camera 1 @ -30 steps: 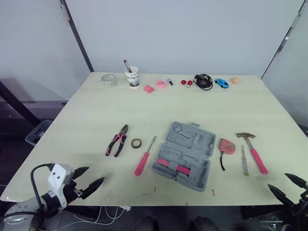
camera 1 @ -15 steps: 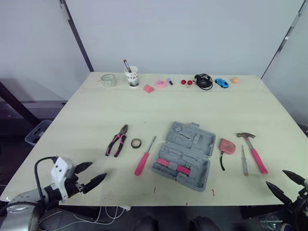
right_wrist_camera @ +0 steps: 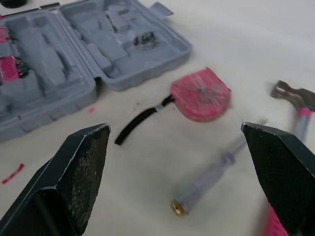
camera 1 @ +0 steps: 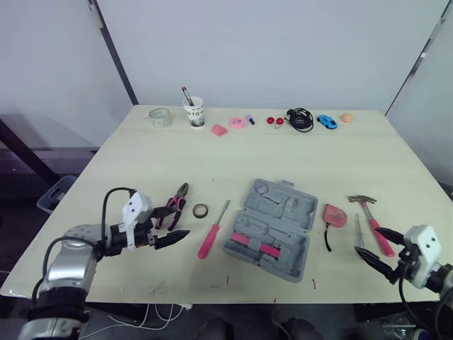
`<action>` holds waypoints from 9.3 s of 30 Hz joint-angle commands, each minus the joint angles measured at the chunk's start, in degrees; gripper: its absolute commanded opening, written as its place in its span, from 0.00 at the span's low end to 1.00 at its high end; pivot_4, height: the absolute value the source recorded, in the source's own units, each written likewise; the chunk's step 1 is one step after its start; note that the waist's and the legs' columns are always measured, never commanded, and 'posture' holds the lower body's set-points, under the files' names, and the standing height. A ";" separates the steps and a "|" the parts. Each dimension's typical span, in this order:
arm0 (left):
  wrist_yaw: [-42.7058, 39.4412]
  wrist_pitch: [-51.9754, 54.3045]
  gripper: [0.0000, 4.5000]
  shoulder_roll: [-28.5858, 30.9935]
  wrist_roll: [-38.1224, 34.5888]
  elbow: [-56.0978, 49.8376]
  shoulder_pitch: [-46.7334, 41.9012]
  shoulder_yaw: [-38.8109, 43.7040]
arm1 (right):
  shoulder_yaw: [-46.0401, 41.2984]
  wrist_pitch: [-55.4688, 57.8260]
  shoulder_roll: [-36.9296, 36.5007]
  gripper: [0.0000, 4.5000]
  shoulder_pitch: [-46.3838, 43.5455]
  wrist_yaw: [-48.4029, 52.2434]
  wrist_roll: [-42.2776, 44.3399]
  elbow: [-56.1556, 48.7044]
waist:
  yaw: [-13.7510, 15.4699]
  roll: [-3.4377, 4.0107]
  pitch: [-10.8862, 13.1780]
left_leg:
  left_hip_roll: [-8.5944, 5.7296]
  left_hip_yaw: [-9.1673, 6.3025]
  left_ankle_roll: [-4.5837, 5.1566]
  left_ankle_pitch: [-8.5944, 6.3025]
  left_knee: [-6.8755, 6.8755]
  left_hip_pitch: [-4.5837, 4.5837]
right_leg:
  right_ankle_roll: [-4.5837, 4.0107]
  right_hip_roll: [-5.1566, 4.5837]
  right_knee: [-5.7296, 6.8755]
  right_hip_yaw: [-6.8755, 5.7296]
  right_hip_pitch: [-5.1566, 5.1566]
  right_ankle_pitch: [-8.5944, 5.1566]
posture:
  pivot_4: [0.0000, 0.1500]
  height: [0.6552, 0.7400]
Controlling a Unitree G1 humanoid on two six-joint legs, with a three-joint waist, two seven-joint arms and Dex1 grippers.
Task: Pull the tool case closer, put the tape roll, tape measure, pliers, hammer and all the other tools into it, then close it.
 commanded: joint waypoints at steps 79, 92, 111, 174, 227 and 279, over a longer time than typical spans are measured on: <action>4.16 -21.82 0.01 -26.12 32.82 55.98 -44.38 -18.74 | 25.37 12.18 5.68 0.00 -21.02 -7.28 -18.22 4.22 | 0.20 -0.21 0.12 | -0.07 -0.09 0.00 0.01 0.10 -0.26 | 0.24 0.20 0.00 -0.15 0.00 0.12 | 1.00 1.00; -0.57 -19.54 0.01 -25.91 32.37 53.26 -43.30 -18.89 | 23.68 11.29 3.45 0.00 -20.39 -2.32 -15.51 4.14 | 0.10 -0.21 0.12 | -0.07 -0.10 0.00 0.01 0.10 -0.25 | 0.24 0.20 0.00 -0.15 0.00 0.12 | 1.00 1.00; -7.38 -8.91 0.01 -22.21 30.10 30.66 -30.01 -21.22 | 24.03 12.28 2.12 0.00 -19.47 2.35 -13.81 3.08 | -0.04 -0.19 0.11 | -0.06 -0.09 0.00 0.01 0.10 -0.22 | 0.24 0.20 0.03 -0.13 0.00 0.12 | 1.00 1.00; -3.10 22.24 0.01 -5.66 17.60 -19.64 -2.63 -29.22 | 25.86 18.07 0.90 0.00 -13.15 6.00 -10.03 -5.98 | 0.10 -0.10 0.06 | -0.02 -0.07 0.00 0.01 0.10 -0.08 | 0.20 0.19 0.17 -0.07 0.00 0.10 | 1.00 1.00; -1.31 20.53 0.01 -7.54 18.51 -15.41 -5.38 -31.41 | 26.19 21.54 -1.04 0.00 -11.59 5.58 -7.05 -8.44 | 1.34 0.01 -0.02 | -0.05 -0.04 0.01 0.01 0.11 -0.09 | 0.20 0.19 0.11 -0.05 0.02 0.09 | 1.00 1.00; 0.49 16.27 0.01 -7.96 20.04 -9.00 -6.23 -30.79 | 26.63 20.25 0.72 0.00 -12.64 4.77 -9.27 -6.20 | 1.40 0.41 -0.34 | -0.05 -0.05 0.01 0.01 0.16 -0.05 | -0.02 0.21 0.13 -0.03 0.04 -0.03 | 1.00 1.00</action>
